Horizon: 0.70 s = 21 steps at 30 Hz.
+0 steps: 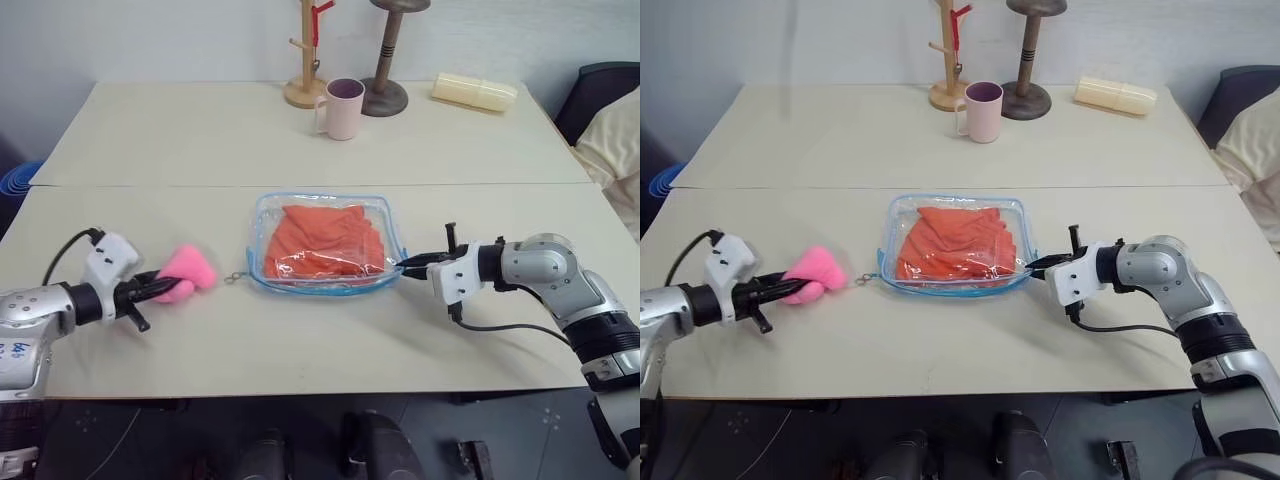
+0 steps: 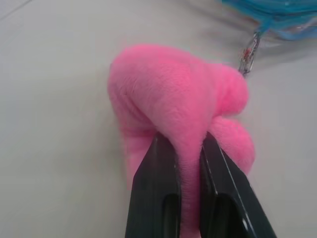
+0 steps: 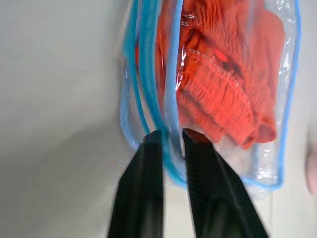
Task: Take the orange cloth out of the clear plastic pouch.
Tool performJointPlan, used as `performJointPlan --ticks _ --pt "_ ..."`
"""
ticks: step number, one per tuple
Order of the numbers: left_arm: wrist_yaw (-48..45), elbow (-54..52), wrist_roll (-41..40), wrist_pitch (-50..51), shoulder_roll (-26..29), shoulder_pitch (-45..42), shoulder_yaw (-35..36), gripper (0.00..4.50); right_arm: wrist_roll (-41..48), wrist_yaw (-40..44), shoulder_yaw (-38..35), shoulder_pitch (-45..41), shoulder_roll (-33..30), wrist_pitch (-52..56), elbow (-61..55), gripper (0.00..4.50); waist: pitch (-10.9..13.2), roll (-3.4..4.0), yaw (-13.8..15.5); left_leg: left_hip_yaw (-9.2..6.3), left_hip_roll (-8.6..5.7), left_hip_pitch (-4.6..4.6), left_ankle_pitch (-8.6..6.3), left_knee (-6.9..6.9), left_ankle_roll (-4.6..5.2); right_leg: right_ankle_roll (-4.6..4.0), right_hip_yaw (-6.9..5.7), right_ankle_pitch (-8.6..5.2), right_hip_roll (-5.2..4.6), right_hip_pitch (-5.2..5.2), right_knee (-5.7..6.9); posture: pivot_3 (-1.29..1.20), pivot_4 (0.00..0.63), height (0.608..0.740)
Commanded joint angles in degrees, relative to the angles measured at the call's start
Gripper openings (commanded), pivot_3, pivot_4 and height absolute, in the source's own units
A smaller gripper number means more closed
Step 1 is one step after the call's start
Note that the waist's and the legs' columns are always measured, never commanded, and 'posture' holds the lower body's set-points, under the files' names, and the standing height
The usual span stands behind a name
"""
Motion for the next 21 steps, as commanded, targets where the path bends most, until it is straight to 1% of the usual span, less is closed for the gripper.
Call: performJointPlan --ticks 1,2,4,6,8,9,10,12,13,15,17,19,21 --pt "-2.87 -4.03 -4.78 3.22 0.47 0.48 0.9 1.37 5.53 3.13 -3.73 2.25 -3.13 4.23 -5.88 2.02 0.0 0.0 0.01 0.0 0.0 0.0 0.0 0.0 0.0 0.0 0.01 0.0 0.0 0.0 0.0 0.0 0.15 0.74" --pt "-3.52 -4.63 -5.42 3.64 0.77 0.68 1.03 1.7 6.47 3.52 -4.13 2.92 -3.58 5.33 -7.01 2.39 0.0 0.0 0.03 0.0 0.0 0.0 0.0 0.0 0.0 0.0 0.01 0.0 0.0 0.0 0.0 0.0 0.15 0.74" --pt "-6.2 -6.82 -7.42 4.74 2.44 1.53 1.89 2.33 11.45 4.59 -6.88 6.02 -5.05 11.56 -11.93 3.07 0.0 0.0 0.04 -0.01 0.0 0.0 0.0 0.0 0.0 0.0 0.01 0.0 -0.01 0.0 -0.01 0.0 0.15 0.74" --pt "-8.96 -8.58 -9.46 6.37 4.92 2.06 3.39 2.97 17.47 5.34 -10.35 10.21 -7.14 21.36 -18.59 3.76 0.0 0.0 0.07 -0.03 0.02 0.0 -0.01 -0.02 -0.01 0.0 0.0 0.0 0.0 0.0 -0.02 0.0 0.15 0.74" --pt "-13.73 -10.41 -13.35 8.61 8.47 1.75 5.55 3.59 26.18 5.18 -14.63 15.16 -9.62 34.32 -27.21 4.43 0.0 0.0 0.04 -0.05 0.03 0.0 -0.02 -0.02 -0.03 0.0 -0.01 0.0 0.0 0.0 -0.02 0.0 0.15 0.74" --pt "-15.08 -11.24 -14.72 9.17 9.97 0.73 6.11 3.83 30.37 4.82 -16.79 17.57 -10.74 40.17 -31.16 4.5 0.0 0.0 0.11 -0.05 0.03 0.01 -0.02 -0.03 -0.03 0.0 -0.01 0.0 0.0 0.01 -0.04 0.0 0.15 0.74" --pt "-15.93 -12.22 -15.65 9.37 11.49 -0.97 6.17 3.83 34.9 4.36 -19.14 20.34 -11.93 46.04 -35.2 4.5 0.0 0.0 0.07 -0.06 0.02 0.0 -0.02 -0.02 -0.03 0.0 -0.01 0.0 0.0 0.01 -0.05 0.0 0.15 0.74" --pt "-16.43 -14.03 -15.8 8.48 13.5 -4.16 5.11 3.83 40.63 3.54 -22.52 24.38 -13.46 54.01 -40.99 4.5 0.0 0.01 0.26 -0.09 0.01 0.03 -0.02 -0.02 -0.02 0.0 0.0 0.0 -0.02 0.06 -0.06 0.0 0.15 0.74" --pt "-16.43 -15.41 -15.69 7.88 14.14 -6.72 3.53 3.83 43.39 3.24 -24.0 26.52 -14.22 57.76 -43.88 4.5 0.0 0.01 0.34 -0.09 0.02 0.03 -0.02 -0.03 -0.03 0.0 -0.01 0.0 -0.02 0.07 -0.08 0.0 0.15 0.74" --pt "-14.8 -18.17 -13.69 6.23 13.21 -13.04 -2.01 3.83 48.36 2.15 -26.59 29.85 -14.58 63.67 -48.84 4.5 0.0 0.01 0.51 -0.1 0.0 0.06 -0.04 -0.05 -0.03 0.0 0.0 0.0 -0.02 0.11 -0.11 0.0 0.15 0.74" --pt "-12.64 -19.11 -5.4 0.51 10.57 -18.2 -11.48 3.83 53.63 -0.93 -28.17 30.57 -13.53 69.25 -52.11 4.5 -0.02 0.04 0.93 -0.08 -0.03 0.07 -0.05 -0.08 -0.01 0.01 0.01 0.0 -0.01 0.14 -0.14 0.0 0.15 0.74" --pt "-11.67 -17.61 5.64 -8.27 8.31 -20.64 -21.27 3.83 56.8 -4.05 -28.88 29.91 -12.01 72.44 -54.1 4.5 -0.02 0.05 0.95 -0.01 -0.09 0.12 -0.05 -0.11 -0.01 0.03 0.06 0.02 0.0 0.15 -0.13 0.0 0.15 0.74" --pt "-10.25 -14.29 12.28 -14.8 5.01 -22.66 -27.14 3.83 58.1 -6.47 -29.21 29.15 -10.95 74.57 -55.25 4.5 -0.02 0.04 0.95 0.05 -0.08 0.13 -0.04 -0.13 -0.02 0.03 0.07 0.02 0.08 0.13 -0.12 0.0 0.15 0.74"
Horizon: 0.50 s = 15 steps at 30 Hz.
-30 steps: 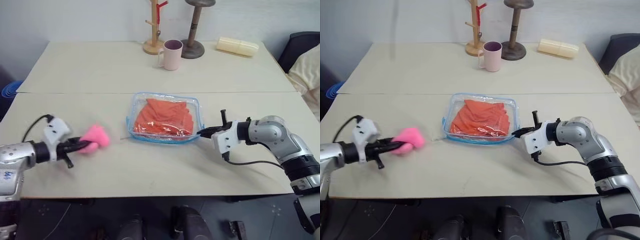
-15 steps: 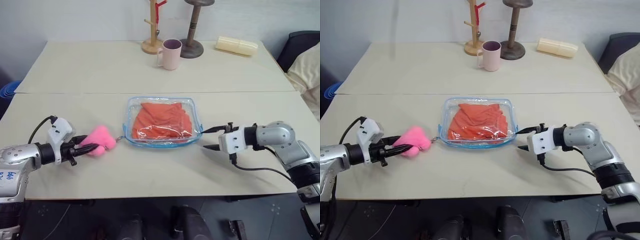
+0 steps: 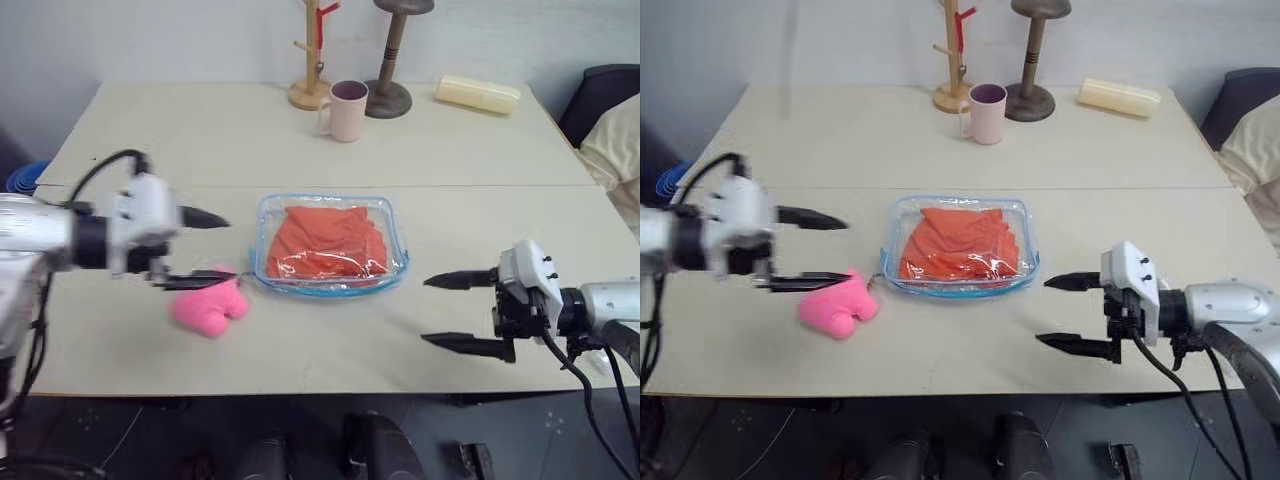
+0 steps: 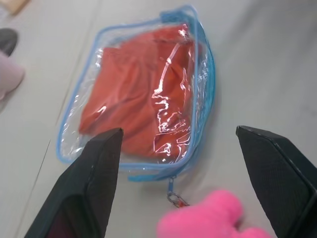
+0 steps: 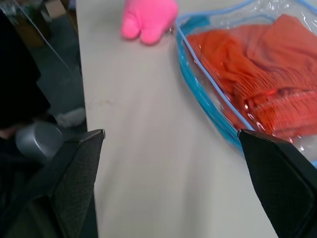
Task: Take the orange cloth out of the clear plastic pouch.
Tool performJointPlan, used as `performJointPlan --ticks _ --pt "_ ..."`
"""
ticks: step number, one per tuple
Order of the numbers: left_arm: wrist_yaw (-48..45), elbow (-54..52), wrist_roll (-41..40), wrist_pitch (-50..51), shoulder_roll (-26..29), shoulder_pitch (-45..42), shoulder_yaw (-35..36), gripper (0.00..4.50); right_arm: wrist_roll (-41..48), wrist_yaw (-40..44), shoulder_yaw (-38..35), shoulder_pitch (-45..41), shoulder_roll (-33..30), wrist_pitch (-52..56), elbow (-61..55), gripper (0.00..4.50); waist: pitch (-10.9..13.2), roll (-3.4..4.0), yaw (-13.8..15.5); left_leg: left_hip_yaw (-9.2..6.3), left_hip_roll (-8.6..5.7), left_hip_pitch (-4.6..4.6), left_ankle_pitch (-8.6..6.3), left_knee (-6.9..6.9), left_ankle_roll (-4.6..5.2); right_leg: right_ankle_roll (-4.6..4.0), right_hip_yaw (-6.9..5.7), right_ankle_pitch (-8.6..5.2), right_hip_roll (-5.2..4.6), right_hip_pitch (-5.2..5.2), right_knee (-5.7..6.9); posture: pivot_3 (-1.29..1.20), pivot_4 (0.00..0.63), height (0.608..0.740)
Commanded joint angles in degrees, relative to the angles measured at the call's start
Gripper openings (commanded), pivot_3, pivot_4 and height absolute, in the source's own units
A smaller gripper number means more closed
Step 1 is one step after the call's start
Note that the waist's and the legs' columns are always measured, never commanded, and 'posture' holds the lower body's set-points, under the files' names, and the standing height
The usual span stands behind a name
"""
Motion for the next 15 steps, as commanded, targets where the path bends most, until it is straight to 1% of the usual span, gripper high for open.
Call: performJointPlan --ticks 1,6,9,12,13,15 --pt "2.42 4.81 11.37 -11.16 -4.52 -2.7 -9.04 3.83 3.8 -4.19 -2.46 -1.19 1.39 3.99 -3.48 4.5 0.02 -0.04 0.1 0.02 0.01 -0.03 0.01 0.0 -0.01 0.0 0.0 0.0 0.03 -0.04 0.0 0.0 0.15 0.74" --pt "3.98 14.74 19.24 -21.28 -9.78 -7.4 -14.27 3.83 3.02 -5.68 -2.88 -0.92 1.78 5.5 -4.95 4.5 0.08 -0.14 0.8 0.03 0.02 -0.16 0.0 0.05 0.01 0.0 -0.01 0.0 0.05 -0.15 -0.01 0.0 0.15 0.74" --pt "4.34 18.66 20.4 -23.81 -12.5 -9.37 -14.94 3.83 2.88 -6.68 -3.42 -0.66 2.15 5.85 -5.78 4.5 0.09 -0.15 1.12 0.02 0.0 -0.17 0.0 0.06 0.03 0.02 -0.03 0.01 0.03 -0.13 0.0 0.0 0.15 0.74" --pt "3.87 20.01 20.09 -24.5 -14.16 -9.56 -14.6 3.83 2.47 -7.49 -3.82 -0.09 2.53 5.94 -6.47 4.5 0.09 -0.16 1.11 0.01 0.02 -0.18 -0.01 0.07 0.03 0.02 -0.06 0.01 0.04 -0.14 0.01 0.0 0.15 0.74" --pt "3.81 20.11 19.78 -24.51 -14.65 -9.41 -14.45 3.44 1.93 -7.74 -3.86 0.25 2.63 5.74 -6.61 4.5 0.09 -0.16 1.14 0.0 0.02 -0.18 -0.01 0.07 0.03 0.02 -0.07 0.01 0.04 -0.14 0.01 0.0 0.15 0.74" --pt "3.46 19.67 19.53 -24.29 -15.1 -8.95 -14.27 2.99 0.78 -8.16 -3.83 0.89 2.77 5.33 -6.7 4.5 0.09 -0.16 1.16 -0.01 0.02 -0.19 -0.01 0.1 0.03 0.02 -0.07 0.01 0.04 -0.13 0.01 0.0 0.15 0.74"
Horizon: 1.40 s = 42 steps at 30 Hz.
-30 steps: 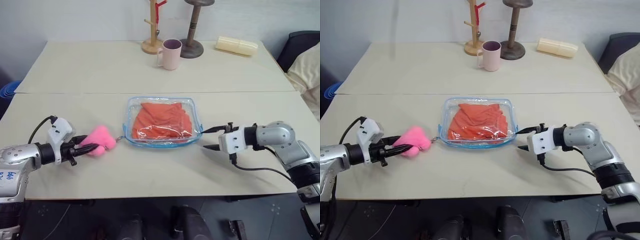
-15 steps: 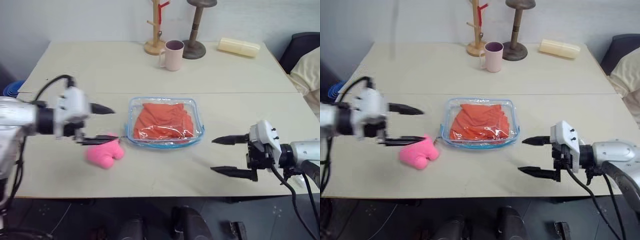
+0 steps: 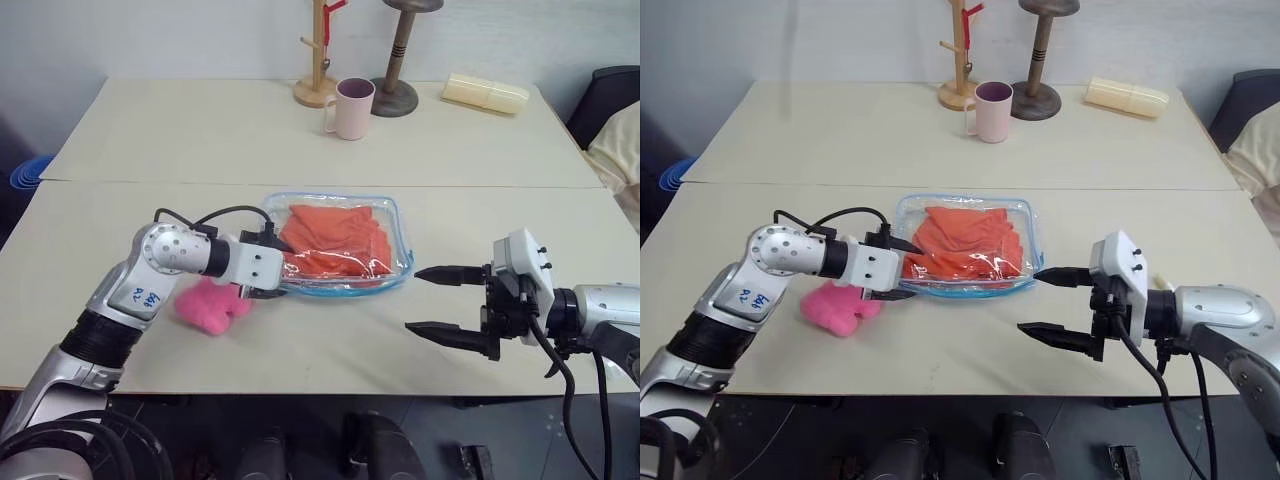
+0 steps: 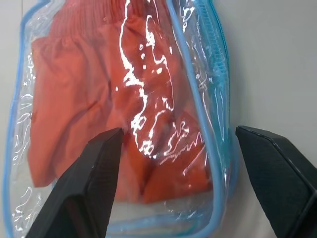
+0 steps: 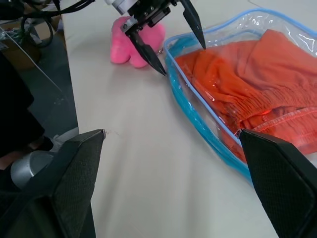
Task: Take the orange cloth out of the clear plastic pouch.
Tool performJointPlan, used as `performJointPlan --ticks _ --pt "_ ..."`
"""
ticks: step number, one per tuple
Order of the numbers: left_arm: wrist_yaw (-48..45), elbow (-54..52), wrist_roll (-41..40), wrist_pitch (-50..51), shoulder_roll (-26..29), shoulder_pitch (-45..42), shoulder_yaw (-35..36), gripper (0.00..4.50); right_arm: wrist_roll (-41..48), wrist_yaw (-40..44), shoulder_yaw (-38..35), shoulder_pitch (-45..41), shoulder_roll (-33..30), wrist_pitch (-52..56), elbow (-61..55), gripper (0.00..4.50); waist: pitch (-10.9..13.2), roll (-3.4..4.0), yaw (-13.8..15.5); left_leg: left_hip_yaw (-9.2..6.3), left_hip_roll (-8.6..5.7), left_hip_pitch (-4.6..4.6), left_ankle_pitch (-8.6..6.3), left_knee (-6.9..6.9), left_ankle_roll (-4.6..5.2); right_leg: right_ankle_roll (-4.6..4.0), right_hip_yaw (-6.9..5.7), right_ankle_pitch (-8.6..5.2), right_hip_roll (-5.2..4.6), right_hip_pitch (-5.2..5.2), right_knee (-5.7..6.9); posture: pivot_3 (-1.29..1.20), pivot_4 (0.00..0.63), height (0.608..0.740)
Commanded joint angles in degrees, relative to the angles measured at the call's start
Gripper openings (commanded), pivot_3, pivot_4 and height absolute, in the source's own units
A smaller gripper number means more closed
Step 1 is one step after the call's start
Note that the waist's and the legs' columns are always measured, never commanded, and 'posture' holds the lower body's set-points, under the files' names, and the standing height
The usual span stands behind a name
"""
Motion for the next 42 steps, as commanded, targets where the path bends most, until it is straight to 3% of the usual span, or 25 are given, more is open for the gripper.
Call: performJointPlan --ticks 1,9,17,20,23,29,33,34,37,42 --pt "-0.52 -1.19 -0.94 -0.48 -0.22 0.32 1.28 2.63 -1.73 -0.8 -1.89 0.79 0.64 -0.86 -1.46 4.5 0.0 0.0 -0.02 0.0 0.0 0.0 0.0 0.01 0.0 0.0 0.0 0.0 0.0 0.01 0.0 0.0 0.15 0.74" --pt "-1.06 -4.0 -3.8 2.91 -0.43 1.9 3.58 0.08 -5.43 -0.59 -0.99 1.03 1.58 -2.05 -0.86 4.5 0.0 0.0 -0.08 0.0 0.0 0.01 0.0 0.03 0.0 0.0 0.01 0.0 0.0 0.01 0.0 0.0 0.15 0.74" --pt "1.64 -12.38 -17.6 24.02 -3.8 5.95 12.25 0.02 -11.58 1.24 1.49 0.21 2.33 -5.16 0.66 4.5 0.0 0.0 -0.28 -0.05 0.02 0.02 0.0 0.06 0.0 0.0 0.01 0.0 0.0 0.04 0.02 0.0 0.15 0.74" --pt "6.83 -13.4 -20.62 31.9 -7.41 5.9 15.12 0.0 -14.42 0.21 2.92 -1.26 4.04 -7.21 1.69 3.87 0.0 0.0 -0.33 -0.05 0.01 0.02 0.0 0.09 0.0 0.0 0.02 0.0 -0.01 0.06 0.02 0.0 0.15 0.74" --pt "10.05 -15.53 -21.82 35.23 -9.47 6.93 16.12 0.0 -18.06 -2.12 6.94 -3.41 7.31 -8.67 0.99 2.83 0.0 0.0 -0.6 -0.05 0.02 0.04 0.0 0.08 -0.01 0.0 0.02 0.0 0.0 0.06 0.05 0.0 0.15 0.74" --pt "13.47 -18.26 -22.69 38.11 -11.07 8.02 15.99 0.0 -37.36 -6.93 20.03 -9.08 12.06 -18.51 5.85 0.74 0.0 0.0 -0.61 -0.02 0.01 0.06 0.02 0.09 -0.04 0.0 0.05 0.0 0.0 0.06 0.06 0.0 0.15 0.74" --pt "13.7 -19.33 -21.98 37.58 -11.09 8.58 14.27 0.0 -45.46 -11.48 24.73 -11.85 17.42 -21.87 9.88 0.74 -0.01 0.0 -0.6 -0.03 0.01 0.05 0.02 0.09 -0.04 0.0 0.04 0.0 0.0 0.04 0.06 0.0 0.15 0.74" --pt "13.88 -19.35 -21.93 37.6 -11.17 8.59 14.16 0.0 -47.6 -12.21 25.52 -12.09 18.03 -23.11 10.89 0.94 -0.01 0.0 -0.58 -0.03 0.02 0.04 0.02 0.09 -0.05 0.0 0.03 0.0 0.01 0.04 0.06 0.0 0.15 0.74" --pt "14.5 -19.32 -22.05 37.66 -11.62 8.54 13.82 0.0 -56.45 -15.04 29.0 -11.58 18.52 -29.76 13.61 1.65 -0.01 0.0 -0.58 -0.03 0.0 0.03 0.02 0.08 -0.04 0.0 0.03 0.0 0.0 0.04 0.04 0.0 0.15 0.74" --pt "14.76 -19.85 -22.63 37.78 -12.05 8.5 13.45 0.0 -59.94 -18.4 29.03 -10.64 22.84 -30.46 14.23 3.36 -0.01 0.0 -0.72 -0.02 0.01 0.03 0.02 0.09 -0.05 0.0 0.03 0.0 0.0 0.03 0.06 0.0 0.15 0.74"
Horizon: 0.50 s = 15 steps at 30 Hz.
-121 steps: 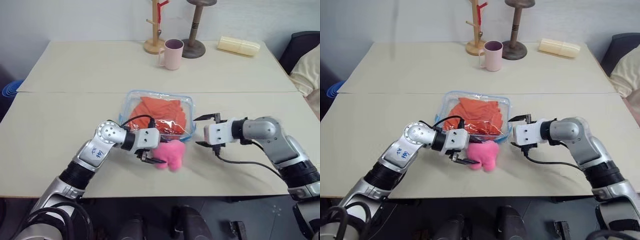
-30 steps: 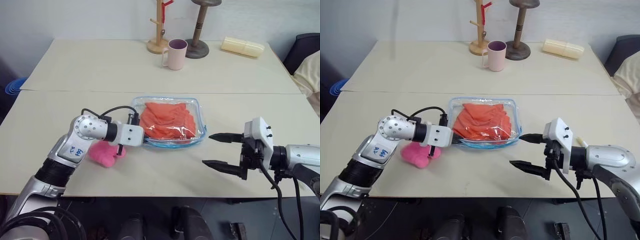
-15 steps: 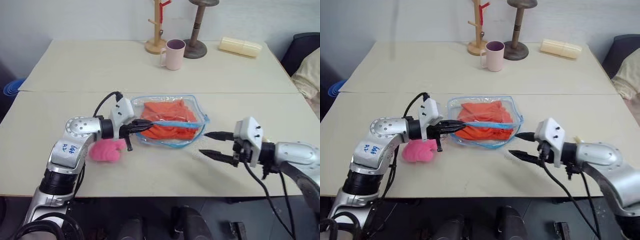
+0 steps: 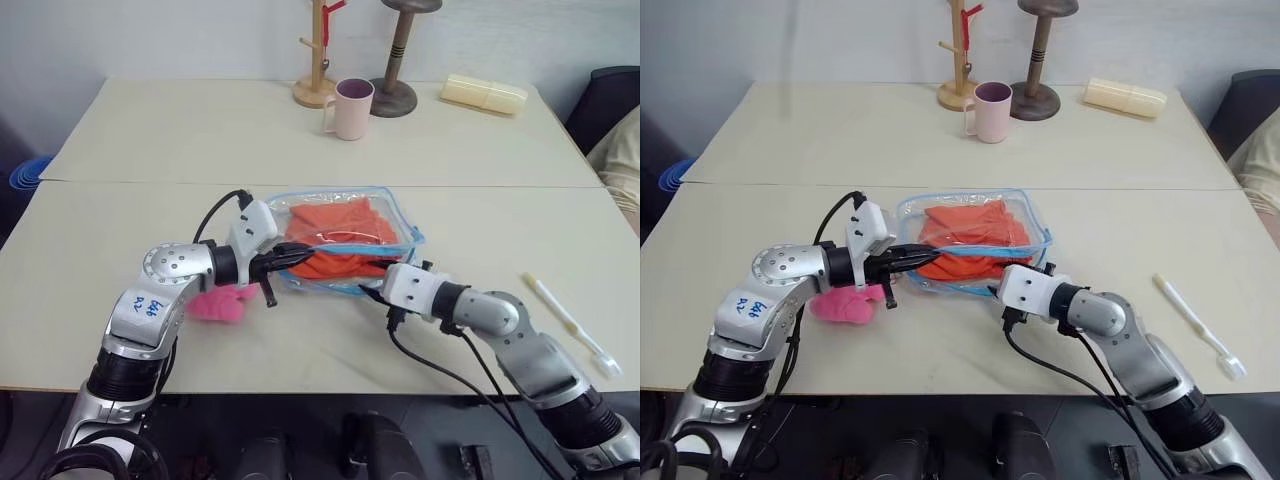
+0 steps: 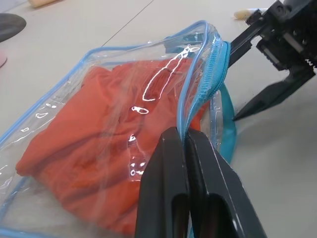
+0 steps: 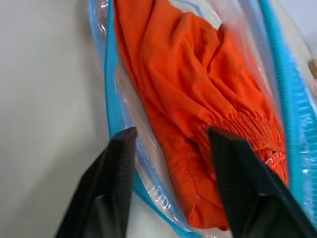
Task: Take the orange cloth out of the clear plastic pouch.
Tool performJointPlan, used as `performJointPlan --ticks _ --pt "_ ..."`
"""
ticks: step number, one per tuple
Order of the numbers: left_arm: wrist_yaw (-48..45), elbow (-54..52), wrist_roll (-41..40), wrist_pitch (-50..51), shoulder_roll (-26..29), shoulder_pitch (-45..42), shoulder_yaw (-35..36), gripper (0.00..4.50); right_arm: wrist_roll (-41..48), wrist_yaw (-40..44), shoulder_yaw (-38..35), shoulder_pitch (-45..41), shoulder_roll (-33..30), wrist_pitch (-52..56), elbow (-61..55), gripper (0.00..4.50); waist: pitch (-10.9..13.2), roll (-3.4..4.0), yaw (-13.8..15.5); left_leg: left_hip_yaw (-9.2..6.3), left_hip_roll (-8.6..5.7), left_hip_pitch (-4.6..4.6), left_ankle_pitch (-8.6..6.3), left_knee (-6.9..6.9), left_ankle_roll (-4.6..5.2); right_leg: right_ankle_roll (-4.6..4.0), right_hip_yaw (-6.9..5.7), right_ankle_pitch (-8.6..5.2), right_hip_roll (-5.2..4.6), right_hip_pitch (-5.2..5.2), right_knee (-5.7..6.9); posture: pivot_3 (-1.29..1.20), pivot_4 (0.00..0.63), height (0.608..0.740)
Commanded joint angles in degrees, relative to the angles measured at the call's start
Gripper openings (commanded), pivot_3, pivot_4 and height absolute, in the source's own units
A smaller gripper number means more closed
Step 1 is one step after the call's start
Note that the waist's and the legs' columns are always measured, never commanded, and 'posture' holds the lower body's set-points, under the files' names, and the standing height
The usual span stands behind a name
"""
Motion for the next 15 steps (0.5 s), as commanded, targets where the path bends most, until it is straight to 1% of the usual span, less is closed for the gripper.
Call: performJointPlan --ticks 1,3,5,9,10,11,12,13,15 --pt "0.24 -2.84 -1.19 -0.55 -0.43 -0.27 0.01 0.0 -2.9 -3.02 -0.46 0.42 2.6 -1.21 -0.81 3.72 0.0 0.0 -0.13 0.0 0.01 0.01 0.0 0.0 0.0 0.0 0.0 0.0 0.0 0.0 0.01 0.0 0.15 0.74" --pt "0.27 -2.92 -1.28 -0.53 -0.48 -0.26 -0.08 0.0 -4.13 -5.17 -1.23 0.16 4.74 -1.49 0.81 4.45 0.0 0.0 -0.13 0.01 0.0 0.01 0.01 0.0 -0.01 0.0 0.01 0.0 0.0 0.0 0.03 0.0 0.15 0.74" --pt "0.09 -3.04 -1.28 -0.56 -0.42 -0.21 -0.28 0.0 -3.98 -5.9 -2.09 -0.01 6.3 -1.29 2.08 4.48 0.0 0.0 -0.12 0.01 0.01 0.01 0.01 0.0 -0.02 0.0 0.01 0.0 0.0 0.0 0.03 0.0 0.15 0.74" --pt "-0.01 -3.41 -1.38 -0.47 -0.44 -0.1 -0.52 0.0 -3.79 -5.08 -2.03 -0.27 6.91 -2.37 3.98 4.48 0.0 0.0 -0.05 -0.01 0.0 0.0 0.01 0.0 -0.01 0.0 0.0 0.0 0.0 0.0 0.03 0.0 0.15 0.74" --pt "0.01 -3.48 -1.4 -0.43 -0.46 -0.14 -0.57 0.0 -3.5 -4.64 -1.96 -0.36 6.97 -2.67 4.36 4.09 0.0 0.0 -0.08 -0.01 0.0 0.0 0.01 0.0 -0.01 0.0 0.01 0.0 0.0 0.0 0.03 0.0 0.15 0.74" --pt "0.02 -3.52 -1.41 -0.38 -0.46 -0.23 -0.59 0.0 -3.89 -4.42 -1.66 -0.64 6.83 -3.38 4.94 3.92 0.0 0.0 -0.11 -0.01 0.0 0.0 0.01 0.0 -0.01 0.0 0.0 0.0 0.0 0.0 0.03 0.0 0.15 0.74" --pt "0.01 -3.55 -1.49 -0.25 -0.46 -0.39 -0.55 0.0 -5.06 -4.47 -1.14 -1.06 6.4 -4.3 5.65 3.59 0.0 0.0 -0.15 -0.01 0.01 0.0 0.01 0.0 -0.01 0.0 0.01 0.0 0.0 0.0 0.02 0.0 0.15 0.74" --pt "-0.01 -3.54 -1.63 -0.02 -0.44 -0.64 -0.41 0.0 -7.8 -5.13 -0.17 -1.84 5.47 -6.04 6.82 3.21 0.0 0.0 -0.22 -0.01 0.01 0.01 0.01 0.0 -0.01 0.0 0.01 0.0 0.0 0.0 0.02 0.0 0.15 0.74" --pt "0.04 -3.48 -1.96 0.46 -0.48 -1.06 -0.05 0.0 -11.96 -6.18 1.13 -2.93 4.35 -9.03 8.69 2.63 0.0 0.0 -0.24 0.01 0.0 0.01 0.01 0.0 -0.01 0.0 0.02 0.0 0.0 0.0 0.02 0.0 0.15 0.74"
